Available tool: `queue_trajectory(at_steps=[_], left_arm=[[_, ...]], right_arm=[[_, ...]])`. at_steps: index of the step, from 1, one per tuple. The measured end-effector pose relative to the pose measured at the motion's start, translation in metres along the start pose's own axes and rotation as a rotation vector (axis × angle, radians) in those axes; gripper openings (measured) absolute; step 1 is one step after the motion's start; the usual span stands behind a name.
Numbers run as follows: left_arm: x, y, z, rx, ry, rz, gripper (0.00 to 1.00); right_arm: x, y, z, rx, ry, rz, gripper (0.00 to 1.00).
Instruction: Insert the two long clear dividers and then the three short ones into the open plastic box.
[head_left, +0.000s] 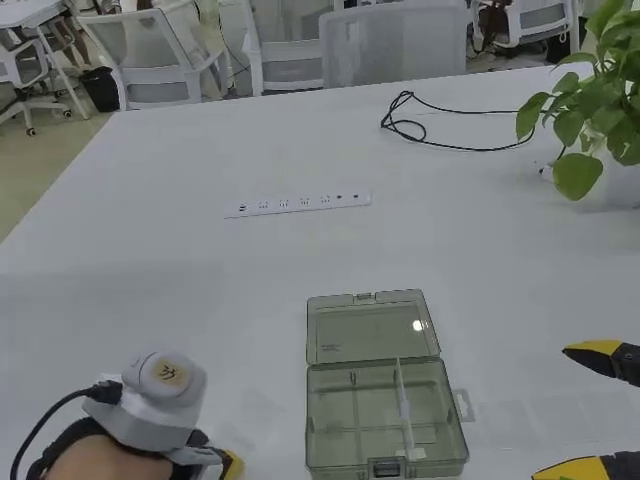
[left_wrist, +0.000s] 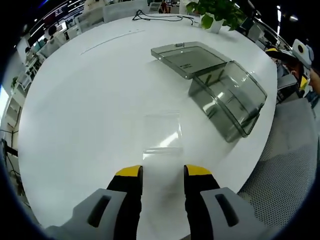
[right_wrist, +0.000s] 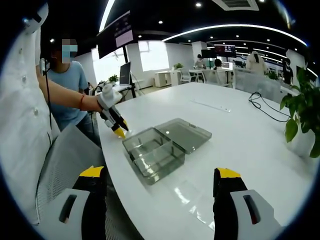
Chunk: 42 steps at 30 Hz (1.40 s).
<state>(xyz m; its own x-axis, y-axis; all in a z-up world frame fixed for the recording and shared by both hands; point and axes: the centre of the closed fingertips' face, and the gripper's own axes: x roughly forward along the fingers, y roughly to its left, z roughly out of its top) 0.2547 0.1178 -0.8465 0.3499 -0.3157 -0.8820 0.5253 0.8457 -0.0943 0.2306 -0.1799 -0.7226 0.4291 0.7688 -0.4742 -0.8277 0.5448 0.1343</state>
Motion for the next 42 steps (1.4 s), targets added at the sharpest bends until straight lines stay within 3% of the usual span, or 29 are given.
queue_trajectory(at_steps=[1, 5, 7, 9, 11, 13, 17, 19, 21, 26, 27, 28, 30, 33, 38, 42], left_arm=[[-0.002, -0.004, 0.006, -0.014, -0.044, -0.019, 0.31], [-0.012, -0.006, 0.012, -0.053, -0.099, -0.029, 0.31], [-0.018, -0.009, 0.020, -0.090, -0.151, -0.046, 0.31], [-0.027, -0.013, 0.025, -0.104, -0.183, -0.061, 0.31], [-0.034, -0.018, 0.033, -0.125, -0.236, -0.088, 0.31], [-0.041, -0.020, 0.036, -0.130, -0.252, -0.088, 0.31], [-0.058, -0.035, 0.056, -0.162, -0.347, -0.148, 0.31], [-0.063, -0.041, 0.058, -0.155, -0.349, -0.155, 0.31], [-0.070, -0.051, 0.066, -0.142, -0.390, -0.175, 0.31], [-0.081, -0.071, 0.079, -0.149, -0.438, -0.229, 0.31], [-0.083, -0.077, 0.083, -0.137, -0.451, -0.243, 0.31], [-0.084, -0.081, 0.085, -0.131, -0.457, -0.250, 0.31], [-0.086, -0.088, 0.090, -0.135, -0.477, -0.269, 0.31], [-0.089, -0.100, 0.098, -0.134, -0.498, -0.292, 0.31], [-0.092, -0.117, 0.106, -0.109, -0.518, -0.325, 0.31], [-0.094, -0.126, 0.114, -0.089, -0.533, -0.344, 0.31]], right_arm=[[0.000, 0.001, 0.001, 0.006, 0.007, -0.002, 0.89], [0.002, 0.006, 0.010, 0.006, 0.003, 0.002, 0.88], [0.004, 0.007, 0.011, 0.042, 0.022, 0.000, 0.88], [0.006, 0.010, 0.018, 0.035, 0.002, 0.004, 0.87], [0.009, 0.011, 0.016, 0.070, 0.043, 0.002, 0.87], [0.011, 0.012, 0.023, 0.050, 0.027, -0.004, 0.84], [0.018, 0.015, 0.035, 0.108, 0.044, -0.014, 0.72], [0.022, 0.019, 0.045, 0.120, 0.022, -0.017, 0.66], [0.028, 0.024, 0.062, 0.165, -0.036, -0.018, 0.62], [0.044, 0.035, 0.088, 0.162, -0.107, -0.038, 0.50], [0.050, 0.041, 0.091, 0.168, -0.103, -0.023, 0.46], [0.053, 0.044, 0.092, 0.196, -0.092, -0.021, 0.42], [0.063, 0.052, 0.100, 0.267, -0.120, 0.000, 0.37], [0.076, 0.057, 0.101, 0.318, -0.112, -0.013, 0.27], [0.093, 0.071, 0.095, 0.366, -0.073, 0.004, 0.23], [0.100, 0.072, 0.092, 0.411, -0.065, 0.003, 0.19]])
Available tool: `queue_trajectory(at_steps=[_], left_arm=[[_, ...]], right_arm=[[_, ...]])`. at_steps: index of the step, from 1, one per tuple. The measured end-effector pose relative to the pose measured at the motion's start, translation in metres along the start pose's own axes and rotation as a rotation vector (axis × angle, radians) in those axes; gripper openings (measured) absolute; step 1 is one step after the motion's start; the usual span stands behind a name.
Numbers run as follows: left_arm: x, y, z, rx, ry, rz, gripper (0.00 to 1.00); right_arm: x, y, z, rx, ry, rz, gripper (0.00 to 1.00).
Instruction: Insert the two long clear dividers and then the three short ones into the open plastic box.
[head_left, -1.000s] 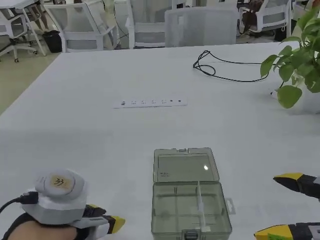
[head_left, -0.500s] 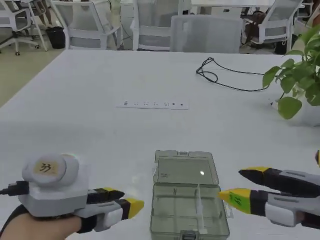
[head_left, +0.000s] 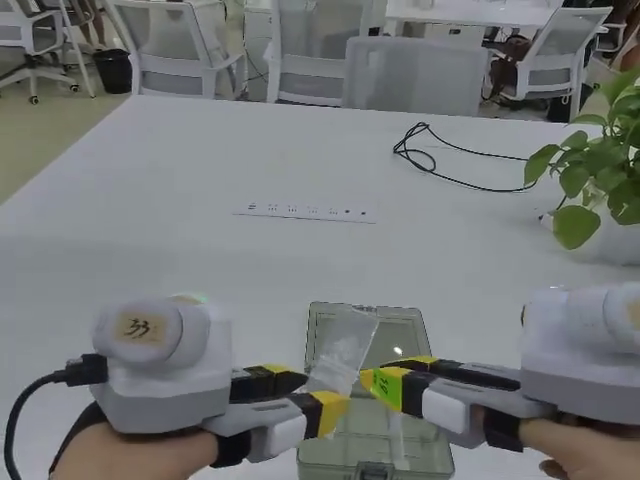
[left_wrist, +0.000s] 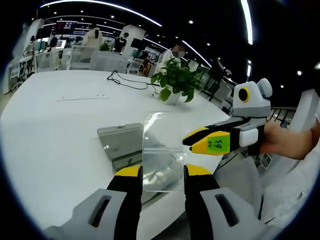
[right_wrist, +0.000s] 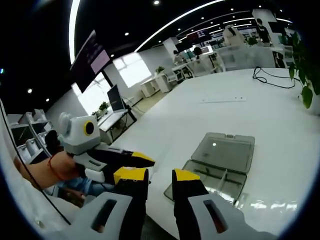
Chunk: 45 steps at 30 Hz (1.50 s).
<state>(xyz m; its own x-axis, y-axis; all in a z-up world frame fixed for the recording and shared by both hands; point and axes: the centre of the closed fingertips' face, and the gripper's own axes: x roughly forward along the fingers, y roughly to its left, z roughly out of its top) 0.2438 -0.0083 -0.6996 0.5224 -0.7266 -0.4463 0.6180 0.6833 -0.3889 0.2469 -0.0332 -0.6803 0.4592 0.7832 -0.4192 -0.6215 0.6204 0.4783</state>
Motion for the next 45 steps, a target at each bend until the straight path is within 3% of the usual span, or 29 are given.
queue_trajectory(at_steps=[8, 13, 20, 32, 38, 45], left_arm=[[0.005, -0.006, 0.003, 0.032, 0.007, -0.024, 0.31], [0.007, -0.006, 0.003, 0.043, 0.011, -0.024, 0.30], [0.009, -0.007, 0.004, 0.019, 0.005, -0.034, 0.32], [0.006, -0.010, -0.003, 0.045, 0.025, -0.069, 0.36], [-0.002, 0.002, -0.008, 0.075, 0.037, -0.065, 0.42], [-0.012, 0.012, -0.015, 0.145, 0.042, -0.081, 0.55]], right_arm=[[0.005, -0.002, 0.001, 0.038, -0.007, -0.017, 0.14], [0.007, -0.004, 0.000, 0.127, -0.010, -0.041, 0.08], [0.010, -0.005, 0.005, 0.148, -0.025, -0.055, 0.06], [0.012, -0.005, 0.008, 0.142, -0.006, -0.054, 0.07], [0.010, -0.010, 0.020, 0.154, -0.004, -0.060, 0.07], [0.012, -0.024, 0.027, 0.154, 0.044, -0.096, 0.07]])
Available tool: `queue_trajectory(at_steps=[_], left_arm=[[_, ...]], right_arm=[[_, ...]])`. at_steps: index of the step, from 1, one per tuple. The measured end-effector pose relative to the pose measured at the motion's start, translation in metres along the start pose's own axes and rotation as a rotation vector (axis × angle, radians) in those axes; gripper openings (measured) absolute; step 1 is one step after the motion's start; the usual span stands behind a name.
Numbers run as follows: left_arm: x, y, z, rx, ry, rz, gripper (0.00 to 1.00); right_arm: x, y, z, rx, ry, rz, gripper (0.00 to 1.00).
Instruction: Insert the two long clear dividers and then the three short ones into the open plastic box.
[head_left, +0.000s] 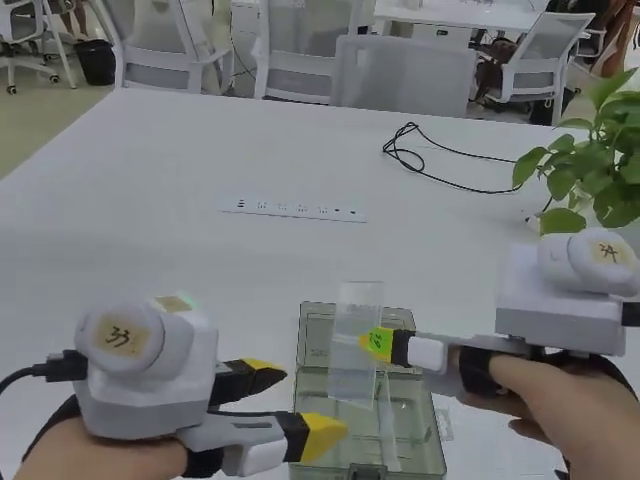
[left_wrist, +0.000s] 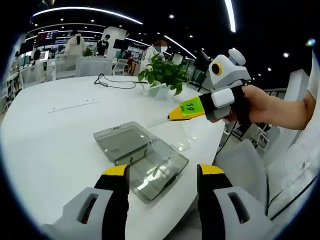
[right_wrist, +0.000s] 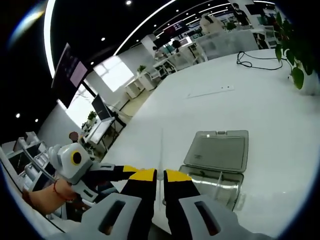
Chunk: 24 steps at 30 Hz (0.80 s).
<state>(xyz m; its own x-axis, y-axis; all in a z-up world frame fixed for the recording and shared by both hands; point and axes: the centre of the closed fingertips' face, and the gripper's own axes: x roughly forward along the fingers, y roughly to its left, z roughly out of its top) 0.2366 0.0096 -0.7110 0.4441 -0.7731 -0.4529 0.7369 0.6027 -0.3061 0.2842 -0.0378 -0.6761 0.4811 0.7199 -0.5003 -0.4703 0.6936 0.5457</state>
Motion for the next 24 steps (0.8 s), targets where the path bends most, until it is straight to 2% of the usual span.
queue_trajectory(at_steps=[4, 6, 7, 9, 13, 15, 17, 23, 24], left_arm=[[-0.005, 0.005, -0.009, 0.040, 0.020, -0.009, 0.62], [-0.007, 0.007, -0.013, 0.065, 0.025, -0.020, 0.67], [-0.008, 0.009, -0.015, 0.076, 0.027, -0.023, 0.69], [-0.010, 0.009, -0.018, 0.091, 0.032, -0.038, 0.73], [-0.011, 0.011, -0.023, 0.123, 0.040, -0.054, 0.81], [-0.010, 0.011, -0.025, 0.144, 0.032, -0.066, 0.84], [-0.009, 0.010, -0.027, 0.160, 0.036, -0.072, 0.88], [-0.004, 0.010, -0.033, 0.202, 0.042, -0.099, 0.97], [-0.004, 0.010, -0.035, 0.208, 0.044, -0.102, 0.98]], right_arm=[[0.006, -0.007, 0.000, -0.011, 0.064, -0.022, 0.07], [0.009, -0.010, -0.002, -0.007, 0.105, -0.045, 0.07], [0.010, -0.015, -0.005, -0.013, 0.143, -0.073, 0.07], [0.014, -0.019, -0.003, -0.023, 0.159, -0.093, 0.07], [0.017, -0.026, -0.009, 0.037, 0.237, -0.127, 0.07], [0.020, -0.032, -0.021, 0.085, 0.314, -0.160, 0.07], [0.024, -0.034, -0.023, 0.122, 0.323, -0.170, 0.07], [0.031, -0.042, -0.036, 0.209, 0.386, -0.207, 0.07], [0.032, -0.045, -0.042, 0.226, 0.409, -0.220, 0.07]])
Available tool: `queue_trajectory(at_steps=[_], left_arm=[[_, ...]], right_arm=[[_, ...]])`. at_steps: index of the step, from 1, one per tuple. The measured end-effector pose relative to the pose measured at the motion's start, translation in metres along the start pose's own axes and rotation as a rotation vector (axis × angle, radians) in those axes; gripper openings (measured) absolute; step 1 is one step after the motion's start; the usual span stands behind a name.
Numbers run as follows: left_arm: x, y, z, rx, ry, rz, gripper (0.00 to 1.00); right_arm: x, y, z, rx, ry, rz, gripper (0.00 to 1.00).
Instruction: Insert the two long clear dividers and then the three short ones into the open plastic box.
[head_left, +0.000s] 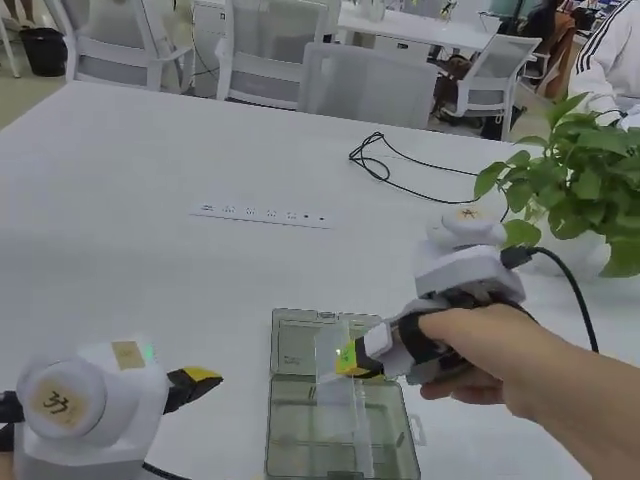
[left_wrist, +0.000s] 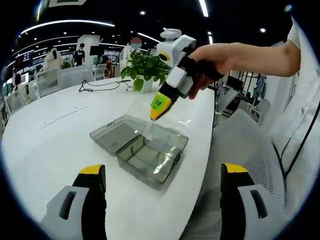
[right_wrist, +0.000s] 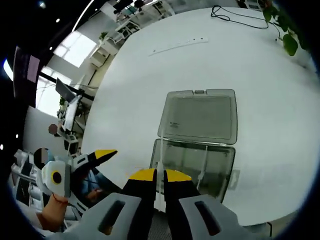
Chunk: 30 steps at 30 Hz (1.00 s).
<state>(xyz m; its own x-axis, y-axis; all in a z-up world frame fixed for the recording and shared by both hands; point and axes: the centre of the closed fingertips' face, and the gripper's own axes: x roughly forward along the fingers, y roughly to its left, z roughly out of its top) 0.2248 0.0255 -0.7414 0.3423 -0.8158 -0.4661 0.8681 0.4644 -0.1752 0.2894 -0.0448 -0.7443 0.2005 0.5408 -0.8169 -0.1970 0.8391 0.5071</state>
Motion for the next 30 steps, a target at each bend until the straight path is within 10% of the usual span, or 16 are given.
queue_trajectory(at_steps=[30], left_arm=[[0.005, 0.000, -0.004, -0.021, -0.054, -0.043, 0.99]], right_arm=[[0.041, -0.026, -0.026, 0.132, 0.135, -0.134, 0.07]])
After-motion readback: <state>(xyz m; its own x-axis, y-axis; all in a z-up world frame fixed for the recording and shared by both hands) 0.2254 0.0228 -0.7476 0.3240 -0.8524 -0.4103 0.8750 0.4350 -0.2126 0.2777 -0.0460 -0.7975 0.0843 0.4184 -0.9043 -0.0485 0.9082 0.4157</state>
